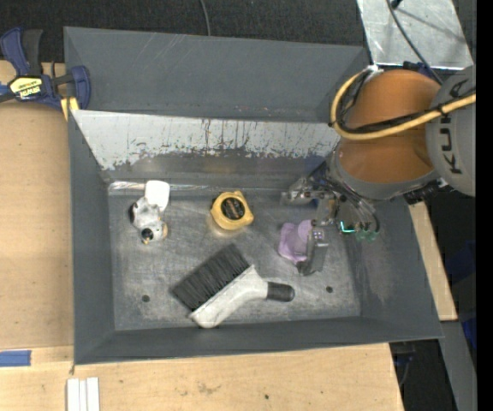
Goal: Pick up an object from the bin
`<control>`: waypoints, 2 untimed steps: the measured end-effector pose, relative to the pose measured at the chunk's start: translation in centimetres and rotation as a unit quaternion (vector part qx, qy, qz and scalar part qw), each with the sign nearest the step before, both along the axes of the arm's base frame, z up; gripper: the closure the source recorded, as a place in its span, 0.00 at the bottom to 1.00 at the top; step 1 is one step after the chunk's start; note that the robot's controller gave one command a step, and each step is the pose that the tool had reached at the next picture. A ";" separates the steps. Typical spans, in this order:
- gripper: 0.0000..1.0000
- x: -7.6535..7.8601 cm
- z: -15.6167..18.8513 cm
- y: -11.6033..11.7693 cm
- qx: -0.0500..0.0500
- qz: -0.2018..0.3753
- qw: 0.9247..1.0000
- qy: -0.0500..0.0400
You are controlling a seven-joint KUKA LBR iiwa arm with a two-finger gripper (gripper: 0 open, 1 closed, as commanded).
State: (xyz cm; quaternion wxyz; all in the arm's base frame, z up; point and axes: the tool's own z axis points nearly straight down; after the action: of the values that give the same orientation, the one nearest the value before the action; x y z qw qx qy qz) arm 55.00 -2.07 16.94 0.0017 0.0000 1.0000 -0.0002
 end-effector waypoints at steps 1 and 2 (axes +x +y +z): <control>0.00 0.0 0.0 0.0 0.000 0.000 1.000 0.000; 1.00 -3.2 -8.6 -5.8 -0.001 0.139 0.990 -0.007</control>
Offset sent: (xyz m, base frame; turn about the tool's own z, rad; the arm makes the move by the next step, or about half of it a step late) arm -0.0373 -0.0579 -0.0907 -0.2796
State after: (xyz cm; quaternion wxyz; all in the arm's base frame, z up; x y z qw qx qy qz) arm 51.77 -7.85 8.30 0.0090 -0.1390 0.9902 -0.0013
